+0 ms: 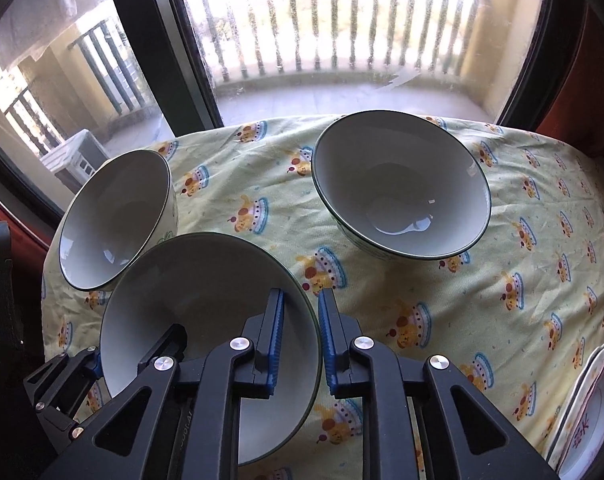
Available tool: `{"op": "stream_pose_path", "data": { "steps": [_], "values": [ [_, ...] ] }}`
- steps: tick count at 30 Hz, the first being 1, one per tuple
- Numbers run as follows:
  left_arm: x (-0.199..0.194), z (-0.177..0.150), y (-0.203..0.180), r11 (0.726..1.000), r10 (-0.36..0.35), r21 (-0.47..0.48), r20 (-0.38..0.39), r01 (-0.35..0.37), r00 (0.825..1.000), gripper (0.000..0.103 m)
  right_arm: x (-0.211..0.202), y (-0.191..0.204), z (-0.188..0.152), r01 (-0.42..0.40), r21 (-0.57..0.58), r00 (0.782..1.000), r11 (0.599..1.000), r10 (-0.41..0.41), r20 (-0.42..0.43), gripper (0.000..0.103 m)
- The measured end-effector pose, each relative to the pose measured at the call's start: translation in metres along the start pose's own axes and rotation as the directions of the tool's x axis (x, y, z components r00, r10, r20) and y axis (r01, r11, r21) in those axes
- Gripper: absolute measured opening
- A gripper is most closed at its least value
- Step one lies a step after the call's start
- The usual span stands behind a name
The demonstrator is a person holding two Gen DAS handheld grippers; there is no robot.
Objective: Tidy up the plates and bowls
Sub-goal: 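Close both grippers on the large bowl's rim, then lift the large bowl and carry it beside the plate stack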
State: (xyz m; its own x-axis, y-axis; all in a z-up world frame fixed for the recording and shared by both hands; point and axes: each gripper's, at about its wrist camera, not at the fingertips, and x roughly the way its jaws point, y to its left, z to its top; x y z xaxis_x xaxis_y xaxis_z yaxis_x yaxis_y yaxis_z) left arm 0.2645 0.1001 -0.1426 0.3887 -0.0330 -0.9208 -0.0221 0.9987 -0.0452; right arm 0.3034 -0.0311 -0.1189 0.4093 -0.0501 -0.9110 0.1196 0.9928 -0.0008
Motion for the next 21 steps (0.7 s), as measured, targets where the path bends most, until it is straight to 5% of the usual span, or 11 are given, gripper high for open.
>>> {"op": "stream_pose_path", "data": {
  "steps": [21],
  "values": [
    [-0.029, -0.032, -0.020, 0.997, -0.037, 0.064, 0.005, 0.036, 0.999, 0.027, -0.035, -0.017, -0.026, 0.046, -0.029, 0.998, 0.999, -0.047, -0.031, 0.018]
  ]
}}
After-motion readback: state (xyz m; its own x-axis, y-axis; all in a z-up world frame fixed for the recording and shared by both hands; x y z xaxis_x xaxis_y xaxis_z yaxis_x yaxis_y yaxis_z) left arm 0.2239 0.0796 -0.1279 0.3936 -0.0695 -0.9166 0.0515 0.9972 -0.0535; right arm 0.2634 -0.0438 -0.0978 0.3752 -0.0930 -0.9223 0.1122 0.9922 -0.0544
